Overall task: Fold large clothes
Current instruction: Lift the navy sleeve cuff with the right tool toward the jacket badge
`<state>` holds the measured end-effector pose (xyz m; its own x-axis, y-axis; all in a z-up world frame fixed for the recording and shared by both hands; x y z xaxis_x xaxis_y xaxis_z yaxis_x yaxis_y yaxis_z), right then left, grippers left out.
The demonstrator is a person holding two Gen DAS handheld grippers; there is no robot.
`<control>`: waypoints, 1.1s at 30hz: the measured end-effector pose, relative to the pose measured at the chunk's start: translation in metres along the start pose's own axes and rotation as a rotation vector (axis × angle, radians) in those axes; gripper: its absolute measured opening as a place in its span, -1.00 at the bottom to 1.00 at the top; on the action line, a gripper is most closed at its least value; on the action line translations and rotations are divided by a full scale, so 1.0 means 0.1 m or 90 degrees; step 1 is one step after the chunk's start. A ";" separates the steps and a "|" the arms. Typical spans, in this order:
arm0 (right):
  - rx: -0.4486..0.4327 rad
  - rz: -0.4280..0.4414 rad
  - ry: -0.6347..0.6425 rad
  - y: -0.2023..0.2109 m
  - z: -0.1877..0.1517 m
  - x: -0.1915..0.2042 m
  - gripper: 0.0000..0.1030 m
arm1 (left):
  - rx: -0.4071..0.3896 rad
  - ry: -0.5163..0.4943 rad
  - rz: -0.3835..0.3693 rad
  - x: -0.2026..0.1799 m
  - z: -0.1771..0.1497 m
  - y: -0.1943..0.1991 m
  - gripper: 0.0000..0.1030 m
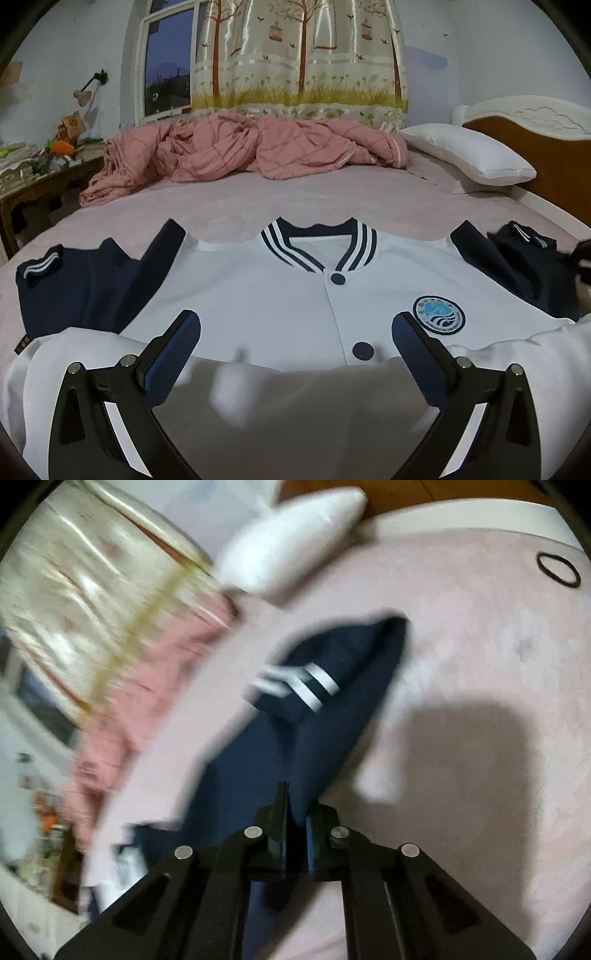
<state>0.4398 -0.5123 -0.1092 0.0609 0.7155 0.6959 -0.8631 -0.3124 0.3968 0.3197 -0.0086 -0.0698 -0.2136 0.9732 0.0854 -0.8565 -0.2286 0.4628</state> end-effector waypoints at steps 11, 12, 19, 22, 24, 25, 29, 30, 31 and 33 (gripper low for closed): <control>0.167 0.006 0.304 0.85 -1.08 1.17 -0.83 | -0.032 -0.045 0.014 -0.10 0.04 0.06 1.00; 0.169 -0.028 0.343 0.91 -1.16 1.15 -0.78 | -0.033 -0.052 0.006 -0.13 0.04 0.07 1.00; 0.062 -0.168 0.358 1.15 -0.72 0.93 -0.24 | -0.064 -0.098 0.009 -0.27 0.04 0.17 1.00; 0.140 -0.233 0.356 0.76 -0.59 0.71 0.01 | -0.067 -0.107 0.008 -0.30 0.04 0.17 1.00; 0.204 -0.276 0.371 0.46 -0.54 0.52 0.01 | -0.061 -0.107 0.005 -0.31 0.03 0.15 1.00; 0.220 -0.290 0.384 0.35 -0.54 0.50 0.01 | -0.057 -0.106 0.005 -0.30 0.03 0.14 1.00; 0.252 -0.265 0.413 0.11 -0.63 0.53 0.97 | -0.049 -0.102 0.001 -0.29 0.01 0.12 1.00; 0.247 -0.271 0.431 0.07 -0.64 0.53 0.99 | -0.049 -0.101 0.001 -0.29 0.01 0.12 1.00; 0.240 -0.289 0.443 0.06 -0.64 0.51 0.99 | -0.050 -0.102 0.001 -0.29 0.01 0.12 1.00; 0.248 -0.324 0.452 0.01 -0.68 0.43 0.96 | -0.050 -0.102 0.001 -0.29 0.01 0.12 1.00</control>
<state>0.4072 -0.4394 -0.1196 -0.0460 0.9948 -0.0905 -0.5813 0.0470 0.8123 0.3162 -0.0398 -0.0659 -0.1436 0.9629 0.2283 -0.8913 -0.2261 0.3930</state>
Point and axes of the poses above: each gripper's, at about its wrist camera, not at the fingertips, and y roughly against the way its jaws point, x to its left, z to its top, the point moved 10 cm from there along -y, roughly the way its jaws point, and after that the axes turned 11 degrees about z, right-handed, at the moved point
